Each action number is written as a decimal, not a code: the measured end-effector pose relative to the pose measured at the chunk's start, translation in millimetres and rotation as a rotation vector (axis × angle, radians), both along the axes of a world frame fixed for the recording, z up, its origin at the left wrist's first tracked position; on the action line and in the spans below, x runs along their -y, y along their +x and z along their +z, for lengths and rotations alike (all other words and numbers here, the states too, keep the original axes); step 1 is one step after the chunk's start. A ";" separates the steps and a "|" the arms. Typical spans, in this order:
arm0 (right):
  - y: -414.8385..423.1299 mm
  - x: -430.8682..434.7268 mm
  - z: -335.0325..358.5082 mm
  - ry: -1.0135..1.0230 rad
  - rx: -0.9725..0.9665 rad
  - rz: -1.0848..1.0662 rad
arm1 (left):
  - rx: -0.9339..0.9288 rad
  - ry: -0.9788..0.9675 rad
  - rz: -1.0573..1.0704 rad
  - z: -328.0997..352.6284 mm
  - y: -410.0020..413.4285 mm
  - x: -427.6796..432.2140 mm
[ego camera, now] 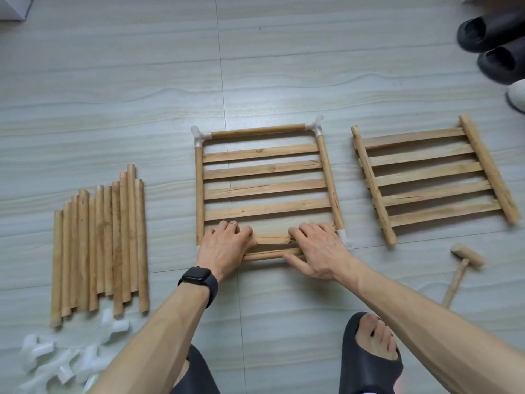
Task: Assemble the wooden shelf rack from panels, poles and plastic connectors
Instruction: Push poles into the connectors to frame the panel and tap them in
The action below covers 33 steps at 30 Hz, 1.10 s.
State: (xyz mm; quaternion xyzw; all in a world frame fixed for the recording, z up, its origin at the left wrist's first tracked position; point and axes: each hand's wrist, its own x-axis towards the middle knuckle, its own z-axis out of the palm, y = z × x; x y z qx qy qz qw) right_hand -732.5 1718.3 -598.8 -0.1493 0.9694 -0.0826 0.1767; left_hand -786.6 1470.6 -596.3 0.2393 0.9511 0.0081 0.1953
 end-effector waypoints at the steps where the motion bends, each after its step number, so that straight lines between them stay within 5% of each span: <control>1: -0.9 -2.6 0.3 -0.018 -0.012 -0.026 | -0.018 -0.009 0.000 -1.4 1.1 -1.0; 11: -42.3 -13.1 9.3 0.088 0.080 0.029 | 0.002 -0.019 0.086 -5.4 -0.9 -19.1; 33: -51.0 -13.8 8.3 -0.059 0.072 -0.202 | -0.007 0.012 0.213 -7.0 -8.6 -11.3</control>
